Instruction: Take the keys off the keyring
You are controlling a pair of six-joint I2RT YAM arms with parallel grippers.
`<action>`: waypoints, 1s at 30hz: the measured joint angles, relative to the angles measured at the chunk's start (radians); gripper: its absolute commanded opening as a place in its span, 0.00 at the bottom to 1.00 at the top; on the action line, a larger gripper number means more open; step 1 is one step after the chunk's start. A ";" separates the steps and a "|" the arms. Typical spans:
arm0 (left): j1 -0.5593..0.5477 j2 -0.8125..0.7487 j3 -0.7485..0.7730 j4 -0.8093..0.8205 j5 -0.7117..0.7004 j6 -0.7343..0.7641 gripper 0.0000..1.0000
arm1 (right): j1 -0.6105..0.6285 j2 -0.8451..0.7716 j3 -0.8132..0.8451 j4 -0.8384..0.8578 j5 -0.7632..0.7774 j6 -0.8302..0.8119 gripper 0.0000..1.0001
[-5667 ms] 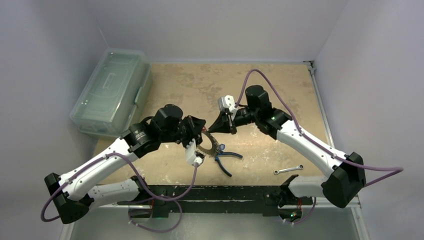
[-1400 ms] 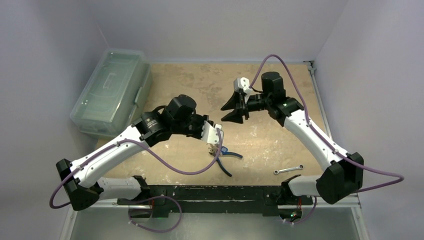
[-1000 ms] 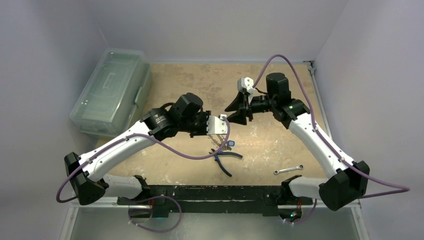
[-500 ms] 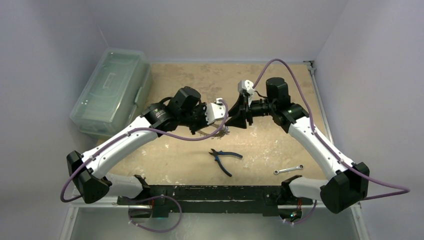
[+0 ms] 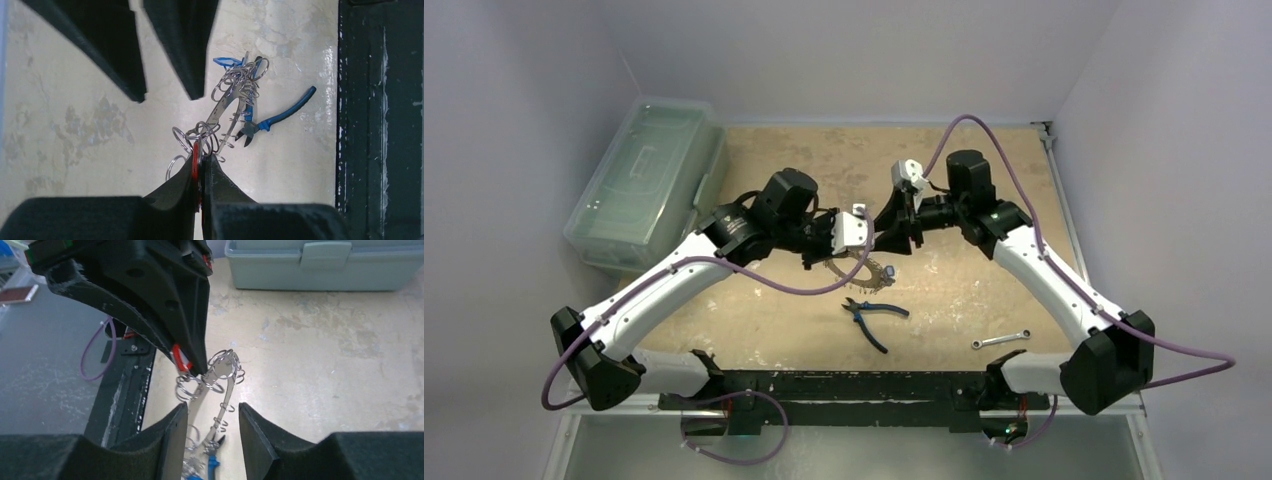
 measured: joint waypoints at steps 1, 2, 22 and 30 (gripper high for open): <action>0.001 -0.008 0.000 -0.008 0.020 0.043 0.00 | 0.000 0.003 0.016 -0.018 -0.003 -0.024 0.47; 0.001 -0.016 0.000 -0.017 0.037 0.085 0.00 | 0.000 0.007 0.042 -0.045 -0.007 -0.059 0.48; -0.029 -0.030 0.050 -0.175 0.080 0.697 0.00 | 0.098 0.009 0.123 -0.245 -0.047 -0.298 0.40; -0.034 -0.030 0.050 -0.171 0.080 0.706 0.00 | 0.139 0.009 0.085 -0.200 -0.043 -0.255 0.36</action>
